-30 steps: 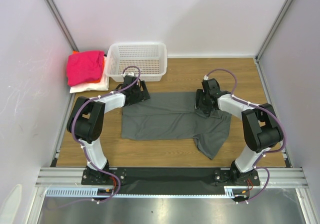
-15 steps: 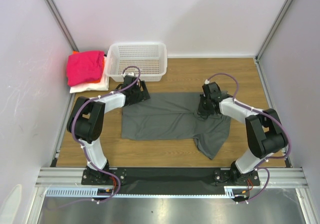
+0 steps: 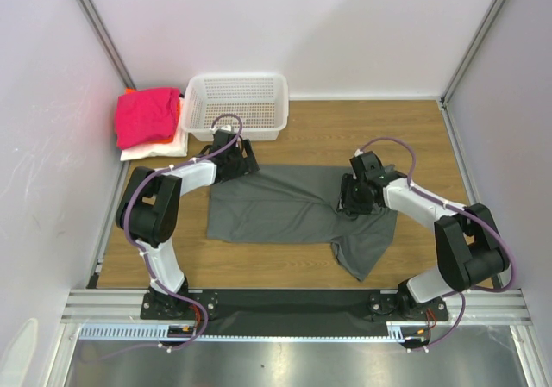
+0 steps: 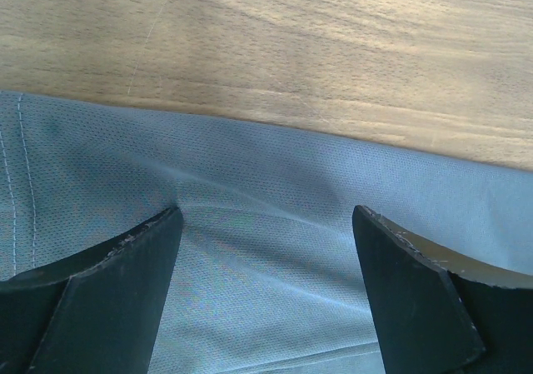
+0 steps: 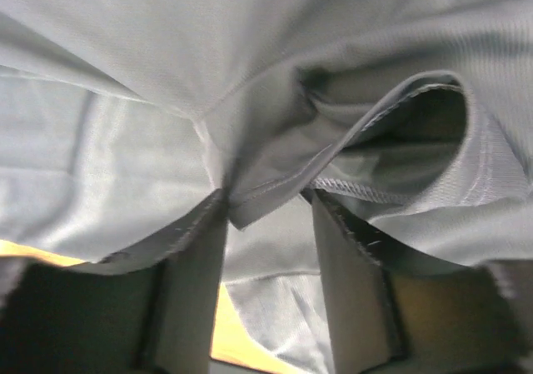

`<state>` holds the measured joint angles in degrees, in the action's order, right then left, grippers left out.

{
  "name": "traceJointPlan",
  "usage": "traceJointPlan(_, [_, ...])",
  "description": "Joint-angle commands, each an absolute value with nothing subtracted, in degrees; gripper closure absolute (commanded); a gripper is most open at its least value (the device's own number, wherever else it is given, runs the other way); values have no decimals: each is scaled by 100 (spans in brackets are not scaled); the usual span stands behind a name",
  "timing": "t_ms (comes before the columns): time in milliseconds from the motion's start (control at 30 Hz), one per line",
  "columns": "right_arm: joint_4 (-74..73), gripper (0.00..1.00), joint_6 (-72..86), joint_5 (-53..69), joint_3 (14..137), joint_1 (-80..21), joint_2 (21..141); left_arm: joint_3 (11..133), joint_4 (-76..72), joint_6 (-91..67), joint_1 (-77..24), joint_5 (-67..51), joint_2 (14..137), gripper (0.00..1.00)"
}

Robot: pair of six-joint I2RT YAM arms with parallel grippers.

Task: Fold and stack the t-shirts
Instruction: Fold the tshirt

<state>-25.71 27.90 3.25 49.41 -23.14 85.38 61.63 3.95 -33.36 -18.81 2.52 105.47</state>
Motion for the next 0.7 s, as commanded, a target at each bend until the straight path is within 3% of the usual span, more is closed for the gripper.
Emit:
traceJointPlan(0, [-3127, 45, 2996, 106, 5386, -2128, 8446, 6302, 387, -3217, -1837, 211, 10644, 11])
traceJointPlan(233, [-3647, 41, 2883, 9, 6784, -1206, 8824, 6398, 641, -3077, -1846, 211, 10425, 12])
traceJointPlan(500, [-2839, 42, 2804, -642, 6706, -651, 9323, 7364, 1291, -2461, -2478, 326, 10134, 11])
traceJointPlan(667, [-2690, 43, 2532, -870, 7153, -378, 9984, 7269, 1301, -2505, -2628, 360, 10160, 11])
